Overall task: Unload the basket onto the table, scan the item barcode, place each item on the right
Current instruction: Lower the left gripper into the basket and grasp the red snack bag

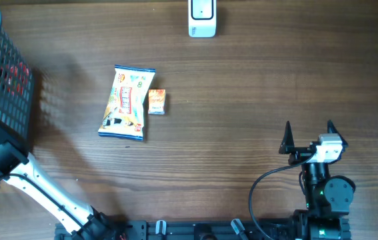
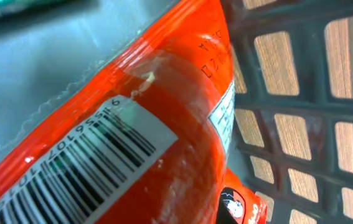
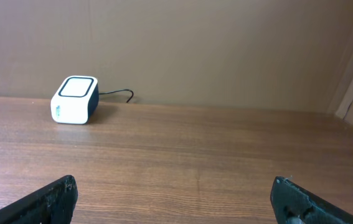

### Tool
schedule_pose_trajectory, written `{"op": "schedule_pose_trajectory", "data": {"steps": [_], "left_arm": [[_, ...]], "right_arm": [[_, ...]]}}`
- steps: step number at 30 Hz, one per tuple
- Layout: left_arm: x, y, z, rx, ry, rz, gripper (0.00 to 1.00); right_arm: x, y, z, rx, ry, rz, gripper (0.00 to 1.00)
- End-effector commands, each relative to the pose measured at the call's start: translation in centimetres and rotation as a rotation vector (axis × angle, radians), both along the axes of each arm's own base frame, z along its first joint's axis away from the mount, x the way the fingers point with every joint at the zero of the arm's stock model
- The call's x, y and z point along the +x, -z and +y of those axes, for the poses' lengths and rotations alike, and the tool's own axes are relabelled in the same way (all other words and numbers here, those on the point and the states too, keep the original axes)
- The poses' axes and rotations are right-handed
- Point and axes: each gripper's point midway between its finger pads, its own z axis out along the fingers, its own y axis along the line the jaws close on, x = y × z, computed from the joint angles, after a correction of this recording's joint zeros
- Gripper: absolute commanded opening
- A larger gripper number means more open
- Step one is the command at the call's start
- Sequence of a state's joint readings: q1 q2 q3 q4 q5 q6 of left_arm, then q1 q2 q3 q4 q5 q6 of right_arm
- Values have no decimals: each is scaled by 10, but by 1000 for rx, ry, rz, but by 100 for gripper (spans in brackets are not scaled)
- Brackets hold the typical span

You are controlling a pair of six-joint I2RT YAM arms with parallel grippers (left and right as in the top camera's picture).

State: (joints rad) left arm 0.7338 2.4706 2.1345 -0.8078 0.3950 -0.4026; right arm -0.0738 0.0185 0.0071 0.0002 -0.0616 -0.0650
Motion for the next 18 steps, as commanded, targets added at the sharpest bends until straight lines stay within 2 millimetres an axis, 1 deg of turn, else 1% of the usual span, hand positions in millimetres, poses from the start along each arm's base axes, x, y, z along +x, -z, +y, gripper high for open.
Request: {"op": "schedule_pose_trajectory", "data": {"steps": [1, 3, 5, 9, 10, 11, 12, 18], "left_arm": [[-23, 53, -25, -99, 12, 145, 4], [-27, 38, -21, -94, 2, 138, 4], [-31, 19, -16, -80, -8, 121, 4], [-36, -34, -10, -31, -25, 67, 4], [-37, -50, -9, -14, -27, 48, 4], [-39, -70, -10, 8, -29, 25, 4], [-40, -98, -11, 41, -30, -10, 4], [-54, -205, -24, 180, -33, -160, 4]], "right_arm": [[0, 0, -3, 14, 15, -4, 100], [0, 0, -3, 14, 15, -4, 100], [0, 0, -3, 14, 15, -4, 100], [0, 0, -3, 14, 15, -4, 100], [0, 0, -3, 14, 15, -4, 100], [0, 0, -3, 14, 15, -4, 100], [0, 0, -3, 14, 15, -4, 100], [0, 0, -3, 14, 15, -4, 99]]}}
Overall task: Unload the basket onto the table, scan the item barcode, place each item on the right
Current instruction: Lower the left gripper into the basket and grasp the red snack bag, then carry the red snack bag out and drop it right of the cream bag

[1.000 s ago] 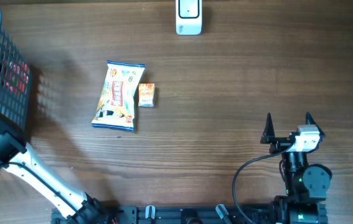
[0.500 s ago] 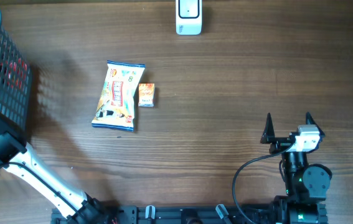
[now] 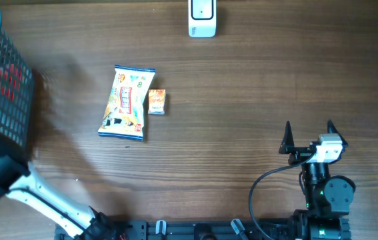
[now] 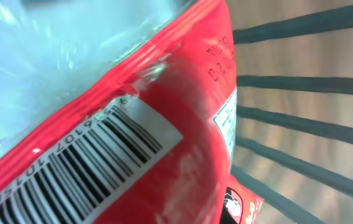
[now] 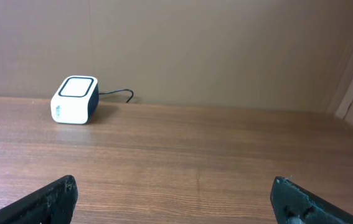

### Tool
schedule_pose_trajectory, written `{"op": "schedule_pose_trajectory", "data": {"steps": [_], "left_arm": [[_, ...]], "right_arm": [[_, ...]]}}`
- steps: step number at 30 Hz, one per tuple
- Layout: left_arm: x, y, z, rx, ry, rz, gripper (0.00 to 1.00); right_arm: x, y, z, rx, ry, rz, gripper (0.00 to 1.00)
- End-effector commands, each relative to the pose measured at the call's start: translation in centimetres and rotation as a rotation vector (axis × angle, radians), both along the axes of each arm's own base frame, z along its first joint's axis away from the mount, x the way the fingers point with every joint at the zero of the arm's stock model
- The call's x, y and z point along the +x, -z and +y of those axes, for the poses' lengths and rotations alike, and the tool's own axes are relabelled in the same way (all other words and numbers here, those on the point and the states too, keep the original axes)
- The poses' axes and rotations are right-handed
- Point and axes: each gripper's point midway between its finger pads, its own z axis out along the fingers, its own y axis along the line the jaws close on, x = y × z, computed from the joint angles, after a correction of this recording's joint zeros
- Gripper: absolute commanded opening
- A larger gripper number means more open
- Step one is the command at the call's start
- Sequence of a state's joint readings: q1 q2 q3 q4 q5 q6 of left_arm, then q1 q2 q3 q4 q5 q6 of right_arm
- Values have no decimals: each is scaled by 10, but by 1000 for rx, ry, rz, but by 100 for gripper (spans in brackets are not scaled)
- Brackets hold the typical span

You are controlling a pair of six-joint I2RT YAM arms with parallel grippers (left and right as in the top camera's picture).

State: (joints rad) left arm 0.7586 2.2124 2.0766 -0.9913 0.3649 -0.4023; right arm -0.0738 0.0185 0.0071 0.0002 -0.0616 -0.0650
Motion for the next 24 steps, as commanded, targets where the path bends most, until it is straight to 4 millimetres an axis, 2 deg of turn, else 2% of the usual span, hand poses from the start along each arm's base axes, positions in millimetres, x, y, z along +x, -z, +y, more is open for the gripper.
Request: {"op": "schedule_pose_trajectory", "data": {"steps": [1, 7, 9, 12, 14, 16, 19, 22, 24], "left_arm": [[-13, -125, -12, 177, 7, -190, 4], [-41, -215, -39, 297, 3, -323, 4], [-54, -237, -54, 306, -8, -353, 4], [-67, -253, -80, 266, -6, -376, 4], [-70, -258, -105, 218, 48, -393, 4], [-72, -253, -133, 144, 108, -377, 4], [-72, -235, -165, 74, 184, -301, 4], [-64, -209, -207, 57, 366, -208, 4], [-60, -191, -227, 41, 443, -139, 4]], "right_arm": [[0, 0, -3, 14, 15, -4, 100], [0, 0, -3, 14, 15, -4, 100], [0, 0, -3, 14, 15, -4, 100], [0, 0, -3, 14, 15, -4, 100], [0, 0, -3, 14, 15, -4, 100], [0, 0, -3, 14, 15, -4, 100], [0, 0, -3, 14, 15, -4, 100], [0, 0, -3, 14, 15, -4, 100], [0, 0, -3, 14, 15, -4, 100]]}}
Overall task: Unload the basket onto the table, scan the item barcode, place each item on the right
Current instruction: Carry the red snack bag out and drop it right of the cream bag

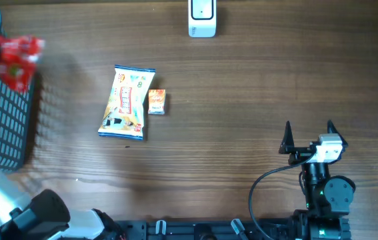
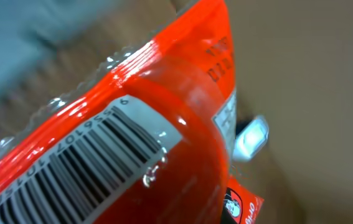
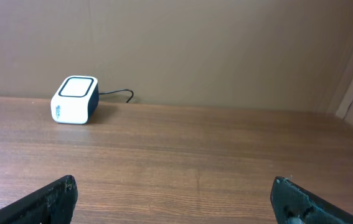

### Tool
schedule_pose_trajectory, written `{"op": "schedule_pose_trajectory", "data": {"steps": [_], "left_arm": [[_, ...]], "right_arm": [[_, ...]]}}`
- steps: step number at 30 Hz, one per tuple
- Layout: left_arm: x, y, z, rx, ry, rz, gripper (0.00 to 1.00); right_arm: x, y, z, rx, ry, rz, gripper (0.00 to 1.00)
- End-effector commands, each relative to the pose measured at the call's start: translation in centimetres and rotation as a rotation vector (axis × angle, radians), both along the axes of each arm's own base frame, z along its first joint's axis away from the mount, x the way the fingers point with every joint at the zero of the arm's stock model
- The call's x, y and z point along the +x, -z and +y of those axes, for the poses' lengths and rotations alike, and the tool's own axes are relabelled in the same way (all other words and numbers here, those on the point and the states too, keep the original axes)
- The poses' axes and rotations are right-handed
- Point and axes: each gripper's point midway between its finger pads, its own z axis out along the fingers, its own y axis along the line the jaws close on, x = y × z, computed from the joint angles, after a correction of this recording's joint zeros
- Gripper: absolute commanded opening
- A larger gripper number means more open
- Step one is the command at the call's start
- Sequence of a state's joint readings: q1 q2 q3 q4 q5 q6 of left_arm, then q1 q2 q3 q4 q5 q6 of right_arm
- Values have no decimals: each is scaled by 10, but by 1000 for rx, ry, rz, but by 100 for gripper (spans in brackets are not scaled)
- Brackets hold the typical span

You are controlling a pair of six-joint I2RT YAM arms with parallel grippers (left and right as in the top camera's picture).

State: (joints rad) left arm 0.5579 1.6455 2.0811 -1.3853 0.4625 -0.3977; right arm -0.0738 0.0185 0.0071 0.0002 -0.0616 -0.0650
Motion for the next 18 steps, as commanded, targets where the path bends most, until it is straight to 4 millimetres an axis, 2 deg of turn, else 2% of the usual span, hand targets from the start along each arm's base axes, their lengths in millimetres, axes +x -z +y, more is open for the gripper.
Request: {"op": "schedule_pose_trajectory", "data": {"steps": [1, 7, 11, 18], "left_arm": [[14, 30, -47, 20, 211, 106, 4], [27, 97, -102, 52, 366, 374, 4], [37, 136, -124, 116, 437, 497, 4], [51, 190, -170, 120, 557, 615, 4]], "right_arm": [[0, 0, -3, 14, 15, -4, 100], [0, 0, -3, 14, 15, -4, 100], [0, 0, -3, 14, 15, -4, 100], [0, 0, -3, 14, 15, -4, 100]]}}
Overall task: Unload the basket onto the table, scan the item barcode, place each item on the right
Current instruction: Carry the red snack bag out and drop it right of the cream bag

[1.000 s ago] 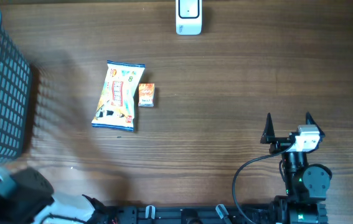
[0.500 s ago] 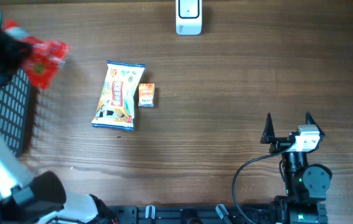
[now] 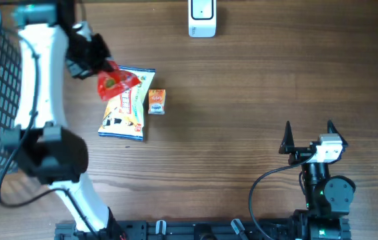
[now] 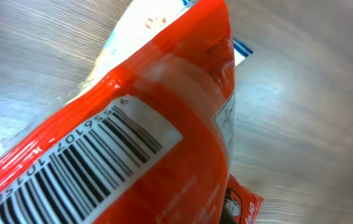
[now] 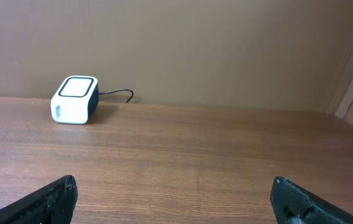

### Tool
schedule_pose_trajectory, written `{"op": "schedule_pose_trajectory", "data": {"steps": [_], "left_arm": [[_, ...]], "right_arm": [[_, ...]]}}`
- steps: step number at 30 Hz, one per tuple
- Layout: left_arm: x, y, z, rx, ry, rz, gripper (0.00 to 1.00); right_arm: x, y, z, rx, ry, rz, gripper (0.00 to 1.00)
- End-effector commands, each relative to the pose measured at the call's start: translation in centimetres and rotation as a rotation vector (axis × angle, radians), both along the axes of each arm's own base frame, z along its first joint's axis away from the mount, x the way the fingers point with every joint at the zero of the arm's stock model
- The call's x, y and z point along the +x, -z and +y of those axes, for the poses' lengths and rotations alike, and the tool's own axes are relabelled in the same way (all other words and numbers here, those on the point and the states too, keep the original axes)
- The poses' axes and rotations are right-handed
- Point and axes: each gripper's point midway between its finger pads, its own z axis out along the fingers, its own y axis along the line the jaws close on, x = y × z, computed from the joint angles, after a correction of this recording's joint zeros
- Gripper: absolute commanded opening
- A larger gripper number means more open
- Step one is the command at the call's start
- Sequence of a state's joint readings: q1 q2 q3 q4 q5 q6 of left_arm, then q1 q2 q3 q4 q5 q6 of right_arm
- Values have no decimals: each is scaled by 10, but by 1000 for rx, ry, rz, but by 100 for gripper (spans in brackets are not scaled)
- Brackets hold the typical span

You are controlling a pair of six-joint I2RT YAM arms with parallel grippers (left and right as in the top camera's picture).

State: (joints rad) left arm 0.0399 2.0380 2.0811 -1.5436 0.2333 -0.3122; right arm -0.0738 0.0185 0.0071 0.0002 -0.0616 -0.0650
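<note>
My left gripper [image 3: 95,65] is shut on a red snack packet [image 3: 113,81] and holds it above the top end of a pale snack bag [image 3: 126,107] lying on the table. In the left wrist view the red packet [image 4: 182,143] fills the frame with its barcode [image 4: 70,165] facing the camera, and it hides the fingers. The white scanner [image 3: 202,19] stands at the far edge, also visible as the scanner [image 5: 74,99] from the right wrist. My right gripper [image 3: 309,137] rests open at the near right, with nothing between its fingers [image 5: 55,199].
A dark wire basket with more items stands at the left edge. A small orange box [image 3: 156,101] lies just right of the pale bag. The left arm [image 3: 39,100] stretches from the near left across the basket's side.
My left gripper has carried the red packet from above the basket at the far left to the right, and now holds it over the pale bag. The right arm has not moved.
My left gripper was down inside the basket, shut on the red packet, with the basket's grid behind it. At the following moment it was still there. Then the packet was held above the basket's rim, and now it hangs over the table by the pale bag.
</note>
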Motion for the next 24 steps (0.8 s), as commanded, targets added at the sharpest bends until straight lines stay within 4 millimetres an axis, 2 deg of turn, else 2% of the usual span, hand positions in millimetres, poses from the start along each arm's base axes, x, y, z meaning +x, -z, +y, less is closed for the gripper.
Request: {"op": "schedule_pose_trajectory", "data": {"steps": [1, 7, 12, 14, 16, 18, 21, 24], "left_arm": [[6, 27, -24, 25, 81, 49, 4], [11, 61, -72, 22, 194, 90, 4], [10, 76, -109, 27, 281, 90, 4], [9, 79, -121, 29, 308, 84, 8], [8, 81, -130, 36, 332, 75, 15], [8, 83, -137, 35, 348, 71, 19], [5, 85, -148, 36, 373, 67, 42], [3, 85, -156, 36, 392, 60, 51]], "right_arm": [[0, 0, -3, 14, 15, -4, 100], [0, 0, -3, 14, 15, -4, 100], [0, 0, -3, 14, 15, -4, 100], [0, 0, -3, 14, 15, -4, 100], [0, 0, -3, 14, 15, -4, 100], [0, 0, -3, 14, 15, -4, 100], [0, 0, -3, 14, 15, -4, 100], [0, 0, -3, 14, 15, -4, 100]]}}
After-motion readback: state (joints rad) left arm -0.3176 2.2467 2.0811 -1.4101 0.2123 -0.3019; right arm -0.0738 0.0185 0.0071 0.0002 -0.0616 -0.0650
